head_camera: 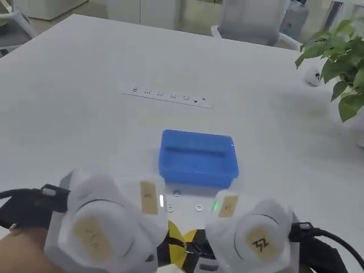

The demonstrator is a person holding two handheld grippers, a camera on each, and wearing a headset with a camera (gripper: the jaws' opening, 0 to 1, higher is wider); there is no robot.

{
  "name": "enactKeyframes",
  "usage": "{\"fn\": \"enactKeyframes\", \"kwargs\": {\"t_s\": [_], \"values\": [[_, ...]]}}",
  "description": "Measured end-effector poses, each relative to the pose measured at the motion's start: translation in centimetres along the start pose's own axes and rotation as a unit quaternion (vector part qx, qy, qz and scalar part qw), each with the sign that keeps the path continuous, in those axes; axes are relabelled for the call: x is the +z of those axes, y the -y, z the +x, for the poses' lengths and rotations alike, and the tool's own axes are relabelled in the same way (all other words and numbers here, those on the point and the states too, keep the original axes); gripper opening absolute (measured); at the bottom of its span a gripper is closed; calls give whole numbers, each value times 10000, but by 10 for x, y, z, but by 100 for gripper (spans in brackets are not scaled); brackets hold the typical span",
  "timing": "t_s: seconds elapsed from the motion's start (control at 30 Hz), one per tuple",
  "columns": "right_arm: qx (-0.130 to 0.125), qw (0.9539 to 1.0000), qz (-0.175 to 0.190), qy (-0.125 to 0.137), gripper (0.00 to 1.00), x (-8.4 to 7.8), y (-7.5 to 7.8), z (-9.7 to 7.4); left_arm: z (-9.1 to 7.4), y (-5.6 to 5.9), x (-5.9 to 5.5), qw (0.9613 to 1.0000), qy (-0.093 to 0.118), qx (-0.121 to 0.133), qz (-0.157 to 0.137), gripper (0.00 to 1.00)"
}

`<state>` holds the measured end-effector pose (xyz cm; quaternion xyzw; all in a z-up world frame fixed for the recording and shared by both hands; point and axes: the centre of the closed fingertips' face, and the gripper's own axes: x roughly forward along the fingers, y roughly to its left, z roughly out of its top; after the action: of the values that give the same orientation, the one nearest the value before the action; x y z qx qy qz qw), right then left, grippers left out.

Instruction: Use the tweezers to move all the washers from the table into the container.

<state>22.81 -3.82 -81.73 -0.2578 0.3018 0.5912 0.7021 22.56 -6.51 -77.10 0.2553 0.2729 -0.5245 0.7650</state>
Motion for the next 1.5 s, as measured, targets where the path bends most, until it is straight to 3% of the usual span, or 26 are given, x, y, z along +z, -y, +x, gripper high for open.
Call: {"fn": "enactKeyframes", "kwargs": {"t_s": [0.17, 0.33, 0.4, 0.47, 0.53, 0.7, 0.83, 0.9, 1.0, 1.1, 1.23, 1.33, 1.5], "values": [[1, 10000, -53, 6, 4, 2, 1, 3, -2, -3, -3, 9999, 49, 54, -152, 0], [-8, 9999, -126, -59, 4, 1, 0, 3, -1, -2, -3, 9992, 248, 93, -290, 0], [-13, 9999, -147, -77, 4, 0, -2, 3, 1, 0, -4, 9992, 194, 119, -334, 0], [-1, 9997, -200, -128, 4, 1, -4, 4, 4, 4, -6, 9998, 123, 129, -107, 0], [-54, 9992, -342, -178, 3, 0, -4, 4, 4, 2, -5, 9995, 118, 194, -199, 0], [-34, 9998, -150, -126, 3, 0, -1, 4, 3, -1, -5, 9987, 195, 234, -420, 0], [-51, 9996, -230, -135, 3, 1, -2, 6, 4, -2, -7, 9985, 42, 371, -399, 0], [-42, 9994, -307, -159, 3, 2, -3, 7, 3, -2, -10, 9990, -37, 381, -208, 0], [-47, 9991, -400, -165, 3, 2, -4, 8, 2, -3, -14, 9987, -75, 279, -428, 0], [-77, 9987, -457, -189, 3, 3, -3, 9, 3, -2, -15, 9991, -124, 346, -191, 0], [-84, 9988, -437, -197, 3, 2, -3, 9, 3, -3, -15, 9989, -128, 373, -260, 0], [-100, 9989, -421, -181, 3, 1, -2, 8, 3, -3, -13, 9985, -37, 429, -352, 0], [-84, 9989, -437, -134, 3, 1, -4, 8, 1, -1, -14, 9928, 12, 371, -1137, 0]]}}
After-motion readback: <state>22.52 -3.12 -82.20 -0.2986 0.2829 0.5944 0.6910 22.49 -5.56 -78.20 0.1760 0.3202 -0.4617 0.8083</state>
